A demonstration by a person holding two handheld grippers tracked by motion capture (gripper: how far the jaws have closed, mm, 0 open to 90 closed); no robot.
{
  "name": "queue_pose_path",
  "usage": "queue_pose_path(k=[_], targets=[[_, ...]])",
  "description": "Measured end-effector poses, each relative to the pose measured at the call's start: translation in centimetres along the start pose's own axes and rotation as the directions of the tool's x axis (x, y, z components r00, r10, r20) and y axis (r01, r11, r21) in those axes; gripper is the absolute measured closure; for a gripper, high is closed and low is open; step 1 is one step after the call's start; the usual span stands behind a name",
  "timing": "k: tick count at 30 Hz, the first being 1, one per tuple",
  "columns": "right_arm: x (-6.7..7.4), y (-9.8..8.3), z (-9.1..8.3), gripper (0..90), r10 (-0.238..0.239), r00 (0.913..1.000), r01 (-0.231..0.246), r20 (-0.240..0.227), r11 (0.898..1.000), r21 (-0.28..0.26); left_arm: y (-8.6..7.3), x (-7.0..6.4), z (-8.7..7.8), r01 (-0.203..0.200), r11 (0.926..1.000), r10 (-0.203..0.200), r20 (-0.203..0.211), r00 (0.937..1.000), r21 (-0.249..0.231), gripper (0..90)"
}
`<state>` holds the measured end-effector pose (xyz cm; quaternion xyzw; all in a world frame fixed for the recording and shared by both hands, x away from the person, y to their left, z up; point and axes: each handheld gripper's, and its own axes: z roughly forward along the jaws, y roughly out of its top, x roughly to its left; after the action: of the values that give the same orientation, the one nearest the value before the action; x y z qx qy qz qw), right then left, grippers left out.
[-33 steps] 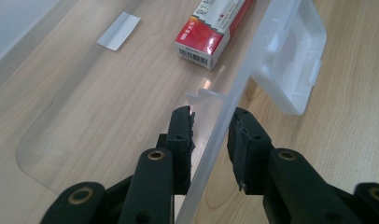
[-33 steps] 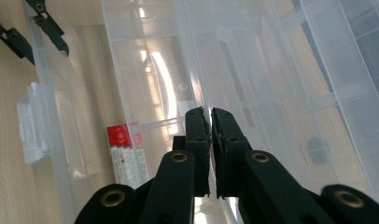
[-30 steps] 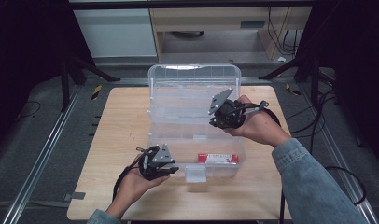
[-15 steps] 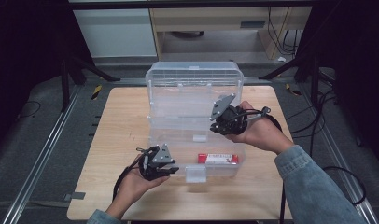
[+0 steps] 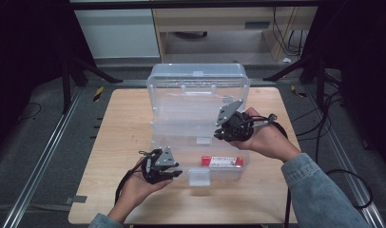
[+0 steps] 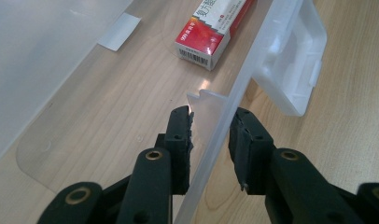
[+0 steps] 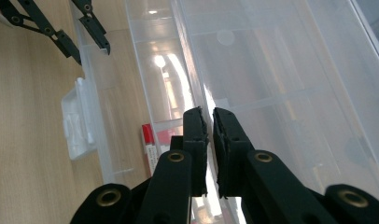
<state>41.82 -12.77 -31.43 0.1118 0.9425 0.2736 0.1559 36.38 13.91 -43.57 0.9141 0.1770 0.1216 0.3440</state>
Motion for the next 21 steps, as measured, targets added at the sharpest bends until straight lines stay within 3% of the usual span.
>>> queue_pose_path(k=[10,18,21], targets=[[0.36,-0.48,0.06,83.2,0.006,1.0,-0.006,-0.008,1.0,-0.017,-0.08,0.01,0.04,0.01,0.9999,-0.01,0.005,0.9999,-0.005,68.0],[0.37,-0.66,0.03,82.2,0.015,0.9999,-0.015,-0.006,1.0,-0.027,-0.16,-0.18,-0.29,0.014,0.9999,-0.014,-0.018,0.9997,0.0,66.9],[0.41,-0.79,0.01,82.1,0.019,0.9998,-0.019,-0.005,0.999,-0.034,-0.3,-0.24,-0.78,0.03,0.9995,-0.03,-0.011,0.9995,-0.01,62.8]])
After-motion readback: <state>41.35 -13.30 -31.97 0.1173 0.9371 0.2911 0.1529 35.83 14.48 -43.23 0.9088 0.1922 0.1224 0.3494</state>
